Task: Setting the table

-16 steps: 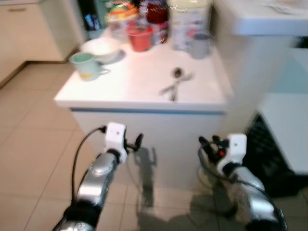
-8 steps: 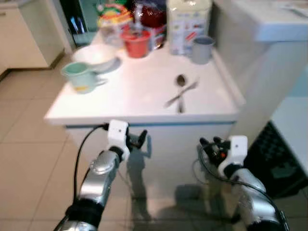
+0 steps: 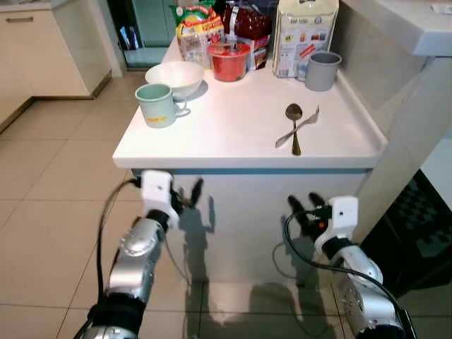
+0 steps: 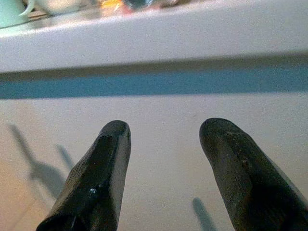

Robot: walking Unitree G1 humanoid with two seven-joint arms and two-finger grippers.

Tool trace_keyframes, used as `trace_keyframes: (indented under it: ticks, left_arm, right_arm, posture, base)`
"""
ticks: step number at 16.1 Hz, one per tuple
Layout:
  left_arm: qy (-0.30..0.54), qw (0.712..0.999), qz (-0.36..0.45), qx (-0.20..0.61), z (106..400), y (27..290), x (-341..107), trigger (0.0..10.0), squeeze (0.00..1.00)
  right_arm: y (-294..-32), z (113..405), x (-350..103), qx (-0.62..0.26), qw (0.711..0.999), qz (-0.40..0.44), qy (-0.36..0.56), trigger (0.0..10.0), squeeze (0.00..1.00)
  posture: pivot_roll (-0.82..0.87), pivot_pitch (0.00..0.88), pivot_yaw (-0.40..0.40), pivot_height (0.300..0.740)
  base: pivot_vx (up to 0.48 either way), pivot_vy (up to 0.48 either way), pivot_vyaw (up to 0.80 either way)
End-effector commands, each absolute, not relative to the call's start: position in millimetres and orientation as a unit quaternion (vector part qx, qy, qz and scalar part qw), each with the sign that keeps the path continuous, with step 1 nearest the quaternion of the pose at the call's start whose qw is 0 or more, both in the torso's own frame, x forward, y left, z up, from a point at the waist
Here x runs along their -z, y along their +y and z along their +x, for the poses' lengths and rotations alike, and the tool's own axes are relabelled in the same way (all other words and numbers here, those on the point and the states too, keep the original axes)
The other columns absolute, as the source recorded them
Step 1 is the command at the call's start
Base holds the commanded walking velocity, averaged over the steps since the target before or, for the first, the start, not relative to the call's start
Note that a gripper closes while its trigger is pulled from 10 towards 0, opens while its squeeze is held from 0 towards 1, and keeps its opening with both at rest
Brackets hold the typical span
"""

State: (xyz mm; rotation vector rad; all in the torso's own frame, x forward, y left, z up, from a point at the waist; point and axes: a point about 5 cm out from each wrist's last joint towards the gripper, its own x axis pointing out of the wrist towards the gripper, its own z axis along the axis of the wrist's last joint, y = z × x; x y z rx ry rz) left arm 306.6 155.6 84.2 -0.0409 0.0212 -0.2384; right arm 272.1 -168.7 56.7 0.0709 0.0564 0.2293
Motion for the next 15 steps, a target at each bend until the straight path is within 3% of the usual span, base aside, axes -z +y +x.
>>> trace_keyframes:
  ticks: [1,4,8,14,15]
  left_arm:
    - [-0.024,0.993,-0.024,0.11,312,159,-97,10.0,0.0]
    - [-0.074,0.993,-0.035,0.085,318,168,-113,10.0,0.0]
    - [-0.066,0.994,-0.041,0.079,322,170,-113,10.0,0.0]
    - [-0.04,0.996,-0.025,0.07,324,169,-104,10.0,0.0]
    - [-0.038,0.997,-0.024,0.07,323,168,-103,10.0,0.0]
  right_arm:
    - [-169,280,-70,-0.102,0.995,0.019,-0.011,10.0,0.0]
    - [-166,287,-85,-0.094,0.994,0.01,-0.057,10.0,0.0]
    - [-157,294,-106,-0.103,0.99,0.008,-0.099,10.0,0.0]
    - [-161,294,-91,-0.089,0.995,-0.009,-0.042,10.0,0.0]
    - [-161,294,-91,-0.091,0.995,-0.011,-0.043,10.0,0.95]
  posture:
    - [-0.06,0.0,0.068,0.74]
    - [-0.05,0.0,0.061,0.74]
    - [-0.05,0.0,0.061,0.74]
    - [-0.06,0.0,0.06,0.74]
    - [-0.06,0.0,0.06,0.74]
  base:
    - [0.0,0.0,0.0]
    - [0.0,0.0,0.0]
    - [0.0,0.0,0.0]
    - [0.0,0.0,0.0]
    - [0.0,0.0,0.0]
